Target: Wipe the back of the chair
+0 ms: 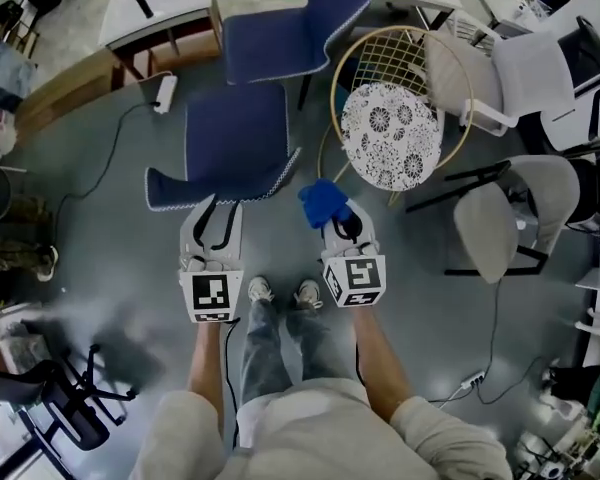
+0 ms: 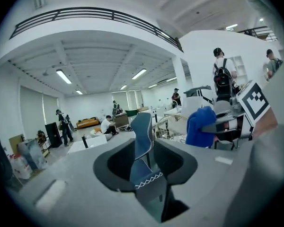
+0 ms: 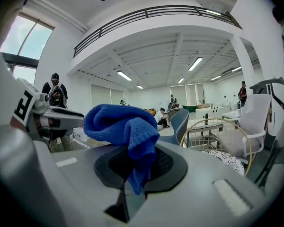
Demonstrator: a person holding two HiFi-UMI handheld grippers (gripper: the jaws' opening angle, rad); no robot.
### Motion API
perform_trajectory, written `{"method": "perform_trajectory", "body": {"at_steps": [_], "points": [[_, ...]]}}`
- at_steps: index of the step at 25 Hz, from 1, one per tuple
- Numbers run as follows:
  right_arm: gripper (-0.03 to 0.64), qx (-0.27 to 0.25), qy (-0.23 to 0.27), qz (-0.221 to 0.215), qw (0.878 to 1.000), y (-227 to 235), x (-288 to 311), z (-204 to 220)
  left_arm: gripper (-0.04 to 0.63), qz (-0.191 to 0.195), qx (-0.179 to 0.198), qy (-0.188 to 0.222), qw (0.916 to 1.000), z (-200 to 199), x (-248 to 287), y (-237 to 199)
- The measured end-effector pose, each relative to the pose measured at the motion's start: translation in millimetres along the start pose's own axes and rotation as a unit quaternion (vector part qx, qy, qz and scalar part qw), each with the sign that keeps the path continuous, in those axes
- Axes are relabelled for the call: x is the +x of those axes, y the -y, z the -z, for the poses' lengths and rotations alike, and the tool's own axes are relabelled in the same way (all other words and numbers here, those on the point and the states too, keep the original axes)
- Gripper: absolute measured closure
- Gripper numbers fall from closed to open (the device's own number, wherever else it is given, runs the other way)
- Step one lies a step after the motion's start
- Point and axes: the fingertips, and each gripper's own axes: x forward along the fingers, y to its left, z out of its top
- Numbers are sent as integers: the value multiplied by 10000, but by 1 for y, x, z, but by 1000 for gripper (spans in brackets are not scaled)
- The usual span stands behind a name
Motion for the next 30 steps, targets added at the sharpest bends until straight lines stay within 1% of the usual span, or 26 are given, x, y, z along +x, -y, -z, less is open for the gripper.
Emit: {"method": "perform_trajectory", "body": {"at_steps": [2, 5, 8, 11, 17, 22, 26, 30], "points": [[569, -22, -1, 11, 10000, 7, -8, -16, 524, -106, -134, 11, 9999, -11, -2, -3], [569, -99, 2, 29, 9999, 15, -22, -37, 591, -169, -349, 19, 9992, -24, -11, -5], [569, -141, 62, 86, 9998, 22, -31, -60, 592, -181, -576, -44, 9982, -31, -24, -8], [569, -153, 132, 156, 9997, 24, -38, -83, 592, -218, -698, -119, 9973, -41, -38, -15], [569, -309, 298, 83, 9990, 21, -43, -125, 592, -333, -942, 119, 9949, -73, -58, -37], [569, -401, 471, 133, 9980, 22, -53, -155, 592, -358, -820, 211, 9958, -95, -68, -49], [569, -450, 569, 183, 9972, 25, -59, -173, 592, -292, -695, 264, 9968, -109, -70, -52], [569, -471, 628, 245, 9966, 26, -65, -188, 592, -317, -728, 356, 9962, -123, -75, -59]]}}
